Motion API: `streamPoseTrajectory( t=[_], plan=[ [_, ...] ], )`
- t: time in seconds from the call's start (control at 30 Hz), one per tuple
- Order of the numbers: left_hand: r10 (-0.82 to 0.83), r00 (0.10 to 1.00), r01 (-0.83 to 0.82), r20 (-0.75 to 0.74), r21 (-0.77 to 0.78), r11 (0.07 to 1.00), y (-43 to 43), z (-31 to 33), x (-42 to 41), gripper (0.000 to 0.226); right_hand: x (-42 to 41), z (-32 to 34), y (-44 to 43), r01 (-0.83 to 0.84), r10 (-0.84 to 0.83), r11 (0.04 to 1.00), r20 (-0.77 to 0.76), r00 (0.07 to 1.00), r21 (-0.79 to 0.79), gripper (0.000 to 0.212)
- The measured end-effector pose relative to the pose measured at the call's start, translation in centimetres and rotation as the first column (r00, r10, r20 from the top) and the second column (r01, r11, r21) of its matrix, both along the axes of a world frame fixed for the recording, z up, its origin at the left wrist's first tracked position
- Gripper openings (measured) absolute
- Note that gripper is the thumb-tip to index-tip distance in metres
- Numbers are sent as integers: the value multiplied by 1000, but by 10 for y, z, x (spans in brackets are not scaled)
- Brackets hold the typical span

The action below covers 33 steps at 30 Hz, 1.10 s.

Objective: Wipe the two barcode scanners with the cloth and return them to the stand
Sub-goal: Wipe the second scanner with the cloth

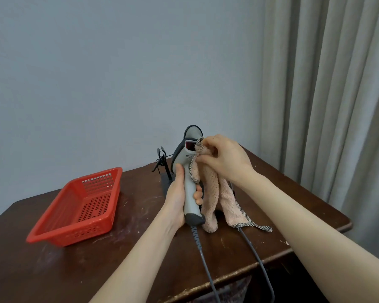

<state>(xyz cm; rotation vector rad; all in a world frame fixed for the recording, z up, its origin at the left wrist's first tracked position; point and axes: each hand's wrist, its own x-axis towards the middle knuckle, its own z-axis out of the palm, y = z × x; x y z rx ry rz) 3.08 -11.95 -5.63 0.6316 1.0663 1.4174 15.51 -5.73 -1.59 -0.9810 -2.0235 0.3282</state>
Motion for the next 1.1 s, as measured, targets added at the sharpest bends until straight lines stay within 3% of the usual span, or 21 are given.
streamPoseTrajectory(
  t=[0.17, 0.3, 0.47, 0.67, 0.8, 0.87, 0.97, 1.03, 1.1],
  plan=[
    [15, 998, -14, -58, 17, 1000, 1, -1, -3, 59, 4, -2, 2, 87, -90, 995, -85, 992, -39, 28],
    [1, 995, 2, -104, 32, 999, 1, 1, 1, 59, -8, 4, -8, -17, 14, 1000, -254, 967, -9, 11],
    [12, 993, -8, -119, 35, 999, -1, 1, -3, 57, 0, 1, 1, 133, -140, 989, -133, 981, -63, 21],
    [1, 987, 8, -158, 57, 998, 3, 3, 0, 59, -13, 10, -4, 11, -47, 994, -329, 943, -112, 16],
    [19, 989, -11, -144, 59, 998, 1, 2, -5, 60, -4, 2, 6, 153, -185, 973, -182, 966, -173, 12],
    [21, 987, -14, -158, 47, 999, 0, 0, -6, 62, -1, 0, 7, 197, -230, 964, -189, 955, -177, 7],
    [15, 990, -8, -140, 47, 999, 1, 0, -6, 58, -7, 4, 1, 125, -157, 985, -322, 934, -116, 4],
    [11, 991, -6, -134, 42, 999, 1, -1, -6, 57, -15, 6, -4, 33, -57, 996, -306, 950, -83, 6],
    [7, 995, -2, -100, 43, 999, 0, -1, -5, 58, -17, 2, -2, 43, -67, 993, -239, 969, -106, 10]
  ],
)
